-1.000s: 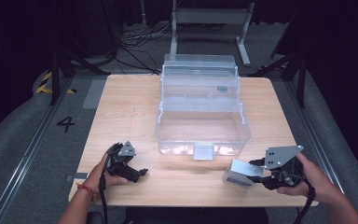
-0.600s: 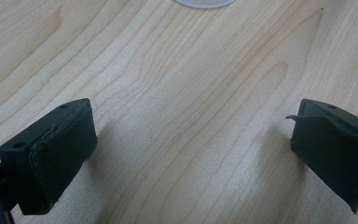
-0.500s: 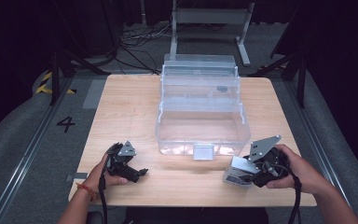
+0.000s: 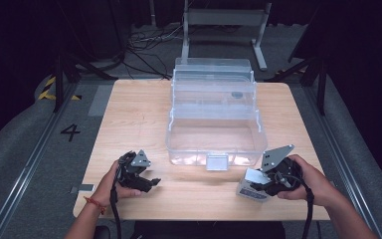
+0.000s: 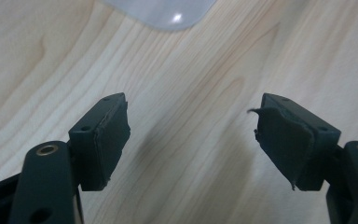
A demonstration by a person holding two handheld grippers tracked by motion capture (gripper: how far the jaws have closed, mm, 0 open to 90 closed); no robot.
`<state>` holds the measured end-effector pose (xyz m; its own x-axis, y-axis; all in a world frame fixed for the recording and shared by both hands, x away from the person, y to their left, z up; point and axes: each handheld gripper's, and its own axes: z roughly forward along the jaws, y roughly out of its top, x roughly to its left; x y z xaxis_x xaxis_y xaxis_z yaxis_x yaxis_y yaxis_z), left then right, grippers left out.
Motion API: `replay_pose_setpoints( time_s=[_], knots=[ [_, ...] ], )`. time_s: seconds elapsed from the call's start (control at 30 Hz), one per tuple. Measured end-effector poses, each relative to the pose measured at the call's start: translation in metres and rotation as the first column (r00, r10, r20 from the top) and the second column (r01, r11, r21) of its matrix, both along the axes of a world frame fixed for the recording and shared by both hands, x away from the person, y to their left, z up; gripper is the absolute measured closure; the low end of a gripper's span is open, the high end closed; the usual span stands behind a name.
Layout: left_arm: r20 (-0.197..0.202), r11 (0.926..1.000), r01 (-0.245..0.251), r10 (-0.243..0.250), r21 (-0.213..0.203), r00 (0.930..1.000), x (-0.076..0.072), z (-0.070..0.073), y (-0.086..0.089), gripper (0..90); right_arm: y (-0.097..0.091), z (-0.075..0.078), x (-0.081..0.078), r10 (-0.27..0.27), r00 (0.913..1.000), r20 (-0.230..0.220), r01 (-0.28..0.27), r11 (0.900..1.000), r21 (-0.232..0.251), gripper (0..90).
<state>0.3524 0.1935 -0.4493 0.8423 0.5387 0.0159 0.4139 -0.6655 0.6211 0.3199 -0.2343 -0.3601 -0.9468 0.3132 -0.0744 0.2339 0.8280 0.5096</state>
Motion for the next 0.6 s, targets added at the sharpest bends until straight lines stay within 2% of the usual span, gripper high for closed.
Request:
replay_pose_setpoints(
  time_s=[0.03, 0.07, 0.13, 0.17, 0.23, 0.27, 0.3, 0.37, 0.47, 0.6],
  knots=[
    [0.019, 1.0, -0.001, 0.001, 0.005, 0.9998, -0.001, 0.005, -0.001, 26.0, -0.001, 0.0, 0.0, -0.001, 1.0, 0.006, 0.001, 1.0, 0.005, 55.0],
    [0.019, 1.0, -0.001, 0.001, 0.005, 0.9998, -0.001, 0.005, -0.001, 26.4, -0.001, 0.0, 0.0, -0.001, 1.0, 0.006, 0.001, 1.0, 0.005, 55.0],
    [0.041, 0.9999, 0.011, -0.011, -0.013, 0.9991, -0.003, 0.019, -0.006, 28.6, -0.004, -0.002, 0.001, -0.012, 0.9999, 0.004, 0.012, 0.9994, 0.032, 55.0],
    [0.058, 0.9998, 0.018, -0.018, -0.008, 0.9982, -0.004, 0.025, -0.009, 29.7, -0.006, -0.002, 0.001, -0.018, 0.9998, 0.003, 0.018, 0.9989, 0.043, 55.1],
    [0.091, 0.9992, 0.039, -0.038, -0.009, 0.9951, -0.007, 0.036, -0.016, 29.8, -0.008, -0.002, 0.001, -0.032, 0.9995, 0.002, 0.032, 0.9987, 0.039, 55.1],
    [0.11, 0.9984, 0.056, -0.055, -0.002, 0.9924, -0.008, 0.045, -0.022, 31.6, -0.01, 0.0, 0.001, -0.044, 0.9988, 0.019, 0.044, 0.9986, 0.028, 55.1],
    [0.11, 0.9984, 0.056, -0.055, -0.002, 0.9924, -0.008, 0.045, -0.022, 31.7, -0.01, 0.0, 0.001, -0.044, 0.9988, 0.019, 0.044, 0.9986, 0.028, 55.1],
    [0.123, 0.9963, 0.086, -0.085, -0.005, 0.9888, -0.009, 0.054, -0.03, 32.3, -0.013, 0.003, -0.001, -0.051, 0.9985, 0.022, 0.05, 0.9981, 0.037, 55.2],
    [0.149, 0.9926, 0.12, -0.122, 0.018, 0.9812, -0.011, 0.064, -0.041, 34.3, -0.018, 0.007, -0.004, -0.052, 0.9983, 0.025, 0.051, 0.9977, 0.045, 55.3],
    [0.16, 0.9876, 0.157, -0.156, 0.008, 0.9747, -0.008, 0.074, -0.05, 34.7, -0.024, 0.011, -0.004, -0.078, 0.9967, 0.021, 0.077, 0.9961, 0.043, 55.3]
  ],
)
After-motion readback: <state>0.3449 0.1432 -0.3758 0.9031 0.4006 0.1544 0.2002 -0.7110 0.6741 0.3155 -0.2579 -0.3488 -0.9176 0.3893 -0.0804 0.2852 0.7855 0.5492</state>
